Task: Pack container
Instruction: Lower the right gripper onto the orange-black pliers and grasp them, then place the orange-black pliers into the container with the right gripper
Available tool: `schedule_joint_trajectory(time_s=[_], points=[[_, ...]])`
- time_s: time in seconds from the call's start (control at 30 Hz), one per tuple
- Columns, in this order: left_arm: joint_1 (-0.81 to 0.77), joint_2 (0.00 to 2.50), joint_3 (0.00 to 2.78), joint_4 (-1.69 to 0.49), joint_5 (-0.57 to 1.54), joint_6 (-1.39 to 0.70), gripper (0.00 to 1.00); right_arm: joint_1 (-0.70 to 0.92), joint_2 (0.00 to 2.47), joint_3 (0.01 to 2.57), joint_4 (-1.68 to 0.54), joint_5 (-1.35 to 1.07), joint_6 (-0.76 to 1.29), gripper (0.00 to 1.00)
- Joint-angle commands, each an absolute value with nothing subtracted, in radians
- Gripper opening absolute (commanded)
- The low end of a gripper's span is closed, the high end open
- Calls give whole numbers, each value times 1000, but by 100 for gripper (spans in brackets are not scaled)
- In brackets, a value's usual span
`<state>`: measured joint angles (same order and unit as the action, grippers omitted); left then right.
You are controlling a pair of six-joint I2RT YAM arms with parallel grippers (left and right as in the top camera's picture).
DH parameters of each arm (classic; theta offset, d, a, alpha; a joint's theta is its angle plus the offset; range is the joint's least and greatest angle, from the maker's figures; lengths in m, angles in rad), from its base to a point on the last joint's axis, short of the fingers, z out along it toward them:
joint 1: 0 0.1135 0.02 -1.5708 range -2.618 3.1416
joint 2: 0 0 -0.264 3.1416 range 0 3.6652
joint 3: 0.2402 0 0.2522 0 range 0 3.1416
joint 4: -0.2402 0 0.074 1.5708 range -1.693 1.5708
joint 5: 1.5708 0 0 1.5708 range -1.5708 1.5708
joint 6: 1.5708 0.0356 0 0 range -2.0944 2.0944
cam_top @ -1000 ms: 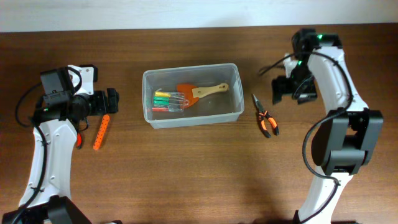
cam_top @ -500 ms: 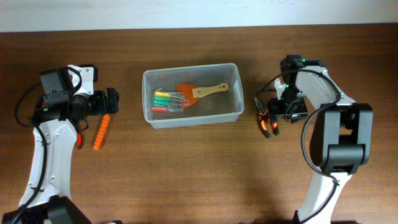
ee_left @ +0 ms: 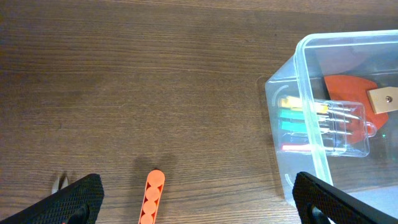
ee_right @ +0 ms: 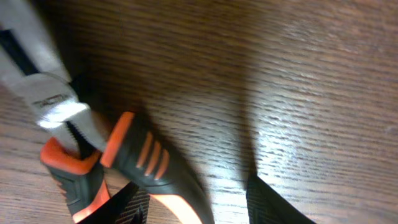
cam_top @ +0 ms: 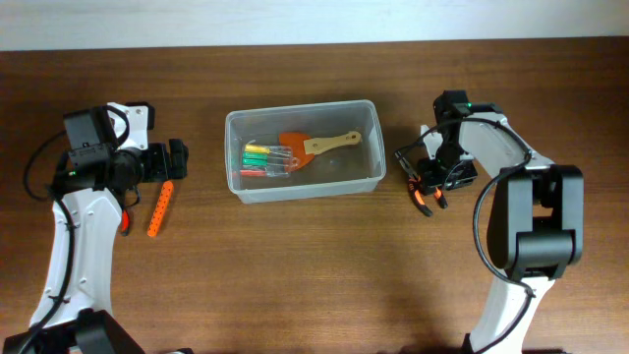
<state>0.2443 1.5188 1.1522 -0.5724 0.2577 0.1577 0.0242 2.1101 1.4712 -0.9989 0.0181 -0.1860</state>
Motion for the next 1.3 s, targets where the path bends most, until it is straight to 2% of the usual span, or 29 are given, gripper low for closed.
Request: schedule_joint_trajectory(time_s=[0.0,0.03,0.1,0.13,0.27,0.6,0.87,1.1,1.13,1.27], points=[[250,1524,1170,-569,263,174,99,57,2138,1395,-960,15,-213,40],[250,1524,1170,-569,263,174,99,60,2138,1389,-959,15,-213,31],[250,1524,1170,-569,263,174,99,65,2138,1389,-962,15,-214,30],[250,1524,1170,-569,263,174,99,67,2138,1389,-965,15,-222,21],[250,1524,1170,-569,263,174,99,66,2138,1389,-976,15,-220,4],[250,1524,1170,-569,263,174,99,36,2129,1423,-1021,11,-163,4],[250,1524,1170,-569,263,174,99,33,1908,1651,-1183,12,-163,4],[250,1524,1170,-569,263,174,99,220,1702,1827,-1199,8,-170,4],[250,1524,1170,-569,263,174,99,271,1696,1827,-1177,8,-208,4],[250,1524,1170,-569,263,174,99,428,1730,1819,-1088,8,-573,4]])
